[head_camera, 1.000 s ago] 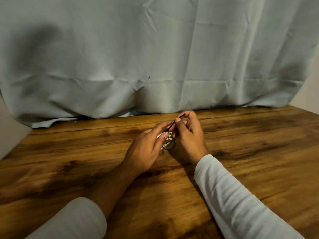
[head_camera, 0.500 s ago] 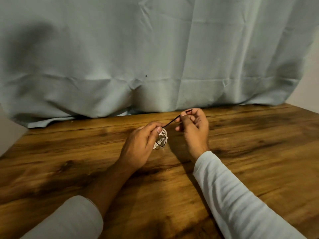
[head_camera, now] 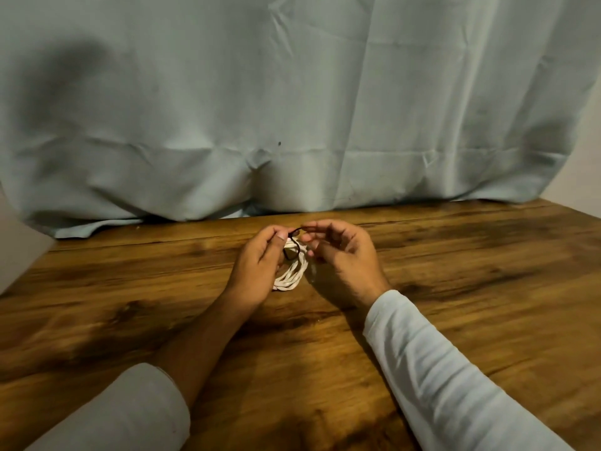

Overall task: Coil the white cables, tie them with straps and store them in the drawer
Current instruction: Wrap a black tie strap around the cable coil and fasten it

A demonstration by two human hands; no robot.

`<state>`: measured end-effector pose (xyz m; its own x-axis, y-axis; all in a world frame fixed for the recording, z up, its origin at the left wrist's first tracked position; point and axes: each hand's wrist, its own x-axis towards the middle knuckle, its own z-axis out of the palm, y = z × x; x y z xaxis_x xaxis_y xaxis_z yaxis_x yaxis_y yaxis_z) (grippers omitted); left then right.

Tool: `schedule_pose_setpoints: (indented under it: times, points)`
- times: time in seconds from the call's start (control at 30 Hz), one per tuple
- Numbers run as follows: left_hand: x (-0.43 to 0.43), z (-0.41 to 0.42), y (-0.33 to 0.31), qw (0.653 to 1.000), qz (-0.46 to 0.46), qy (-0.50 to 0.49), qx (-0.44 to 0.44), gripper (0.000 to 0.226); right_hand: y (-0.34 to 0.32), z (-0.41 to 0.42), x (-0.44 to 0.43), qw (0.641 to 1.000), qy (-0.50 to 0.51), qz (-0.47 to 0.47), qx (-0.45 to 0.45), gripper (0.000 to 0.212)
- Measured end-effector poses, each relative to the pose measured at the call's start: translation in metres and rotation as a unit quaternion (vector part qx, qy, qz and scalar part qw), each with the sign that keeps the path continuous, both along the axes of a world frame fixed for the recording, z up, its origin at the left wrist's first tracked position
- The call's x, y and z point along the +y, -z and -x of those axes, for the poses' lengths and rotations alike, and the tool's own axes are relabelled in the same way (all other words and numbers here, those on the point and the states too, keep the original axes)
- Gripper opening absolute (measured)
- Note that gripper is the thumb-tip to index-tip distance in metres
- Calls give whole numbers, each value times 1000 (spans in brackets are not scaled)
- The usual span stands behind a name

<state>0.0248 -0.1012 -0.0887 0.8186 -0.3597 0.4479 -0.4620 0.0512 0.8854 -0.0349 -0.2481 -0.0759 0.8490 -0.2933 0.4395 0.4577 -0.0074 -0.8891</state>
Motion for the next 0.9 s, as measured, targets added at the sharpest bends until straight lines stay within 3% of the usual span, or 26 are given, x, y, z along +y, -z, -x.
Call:
schedule_pose_setpoints:
  times: [0.1, 0.33, 0.5, 0.7, 0.9]
  points:
    - [-2, -1, 1, 1000, -7, 11, 2, 23, 4, 0, -1, 998, 10, 47, -31, 18]
    - [-7, 5, -2, 998, 2, 65, 22, 26, 7, -8, -4, 998, 52, 25, -18, 5]
    - [-10, 5, -2, 996, -20, 82, -1, 25, 4, -12, -10, 989, 121, -89, 5, 10]
    - [-20, 10, -1, 993, -49, 100, -39, 24, 2, -9, -10, 979, 166, -120, -1, 14]
    - [-12, 6, 3, 996, -39, 75, -21, 26, 2, -6, -16, 998, 11, -61, 10, 16]
